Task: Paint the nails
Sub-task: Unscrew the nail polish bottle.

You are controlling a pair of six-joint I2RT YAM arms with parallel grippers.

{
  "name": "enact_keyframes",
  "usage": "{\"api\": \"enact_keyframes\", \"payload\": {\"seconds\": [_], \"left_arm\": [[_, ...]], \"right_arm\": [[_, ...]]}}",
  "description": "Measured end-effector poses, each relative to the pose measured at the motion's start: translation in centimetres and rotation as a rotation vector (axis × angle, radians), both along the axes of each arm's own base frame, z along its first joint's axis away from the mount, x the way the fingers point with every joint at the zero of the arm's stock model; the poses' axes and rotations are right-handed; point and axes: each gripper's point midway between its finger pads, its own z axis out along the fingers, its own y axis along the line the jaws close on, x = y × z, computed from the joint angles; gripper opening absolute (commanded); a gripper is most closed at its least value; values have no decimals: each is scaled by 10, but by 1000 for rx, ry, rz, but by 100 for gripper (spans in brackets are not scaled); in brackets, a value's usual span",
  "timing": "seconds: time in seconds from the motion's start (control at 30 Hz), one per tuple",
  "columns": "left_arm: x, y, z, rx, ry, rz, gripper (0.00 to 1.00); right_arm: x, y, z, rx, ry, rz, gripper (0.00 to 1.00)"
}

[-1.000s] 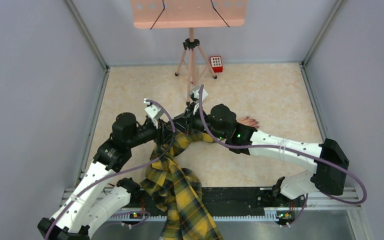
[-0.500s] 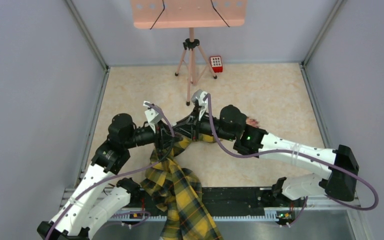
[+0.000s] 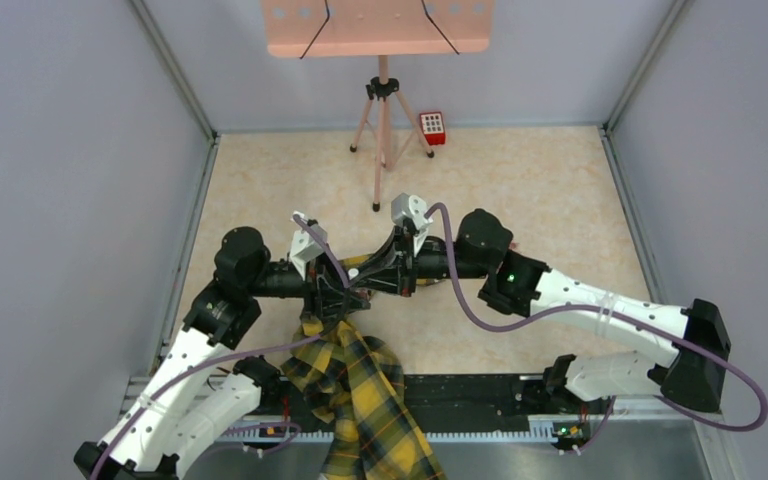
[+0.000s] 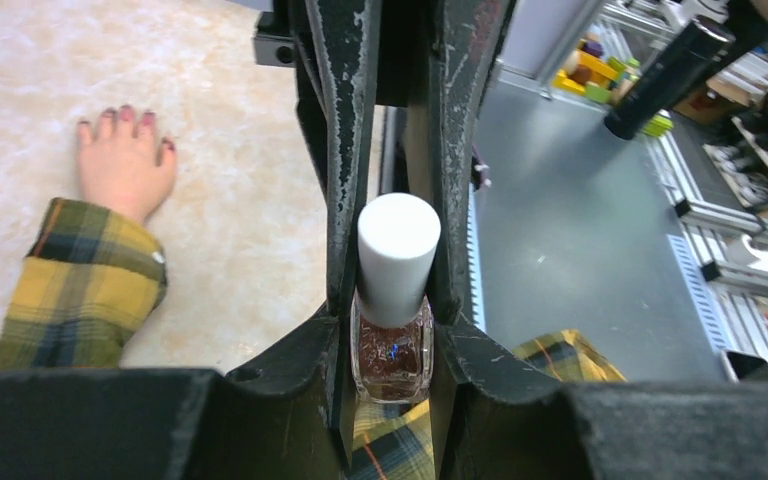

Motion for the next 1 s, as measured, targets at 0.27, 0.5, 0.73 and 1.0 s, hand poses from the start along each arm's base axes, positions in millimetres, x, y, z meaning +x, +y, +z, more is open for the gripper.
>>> {"api": "enact_keyframes", "payload": {"seconds": [0.27, 0.5, 0.73, 1.0], "left_arm": [[-16, -2, 8, -28, 3, -94, 0], [-15, -2, 8, -29, 1, -98, 0], [6, -2, -1, 4, -15, 18, 0], [36, 7, -8, 51, -58, 221, 0]], "right_arm": [[-16, -7, 8, 52, 9, 126, 0], [-17, -8, 9, 53, 28, 134, 70], [7, -16, 13, 64, 49, -25, 85], [53, -32, 14, 95, 98, -320, 73]]}}
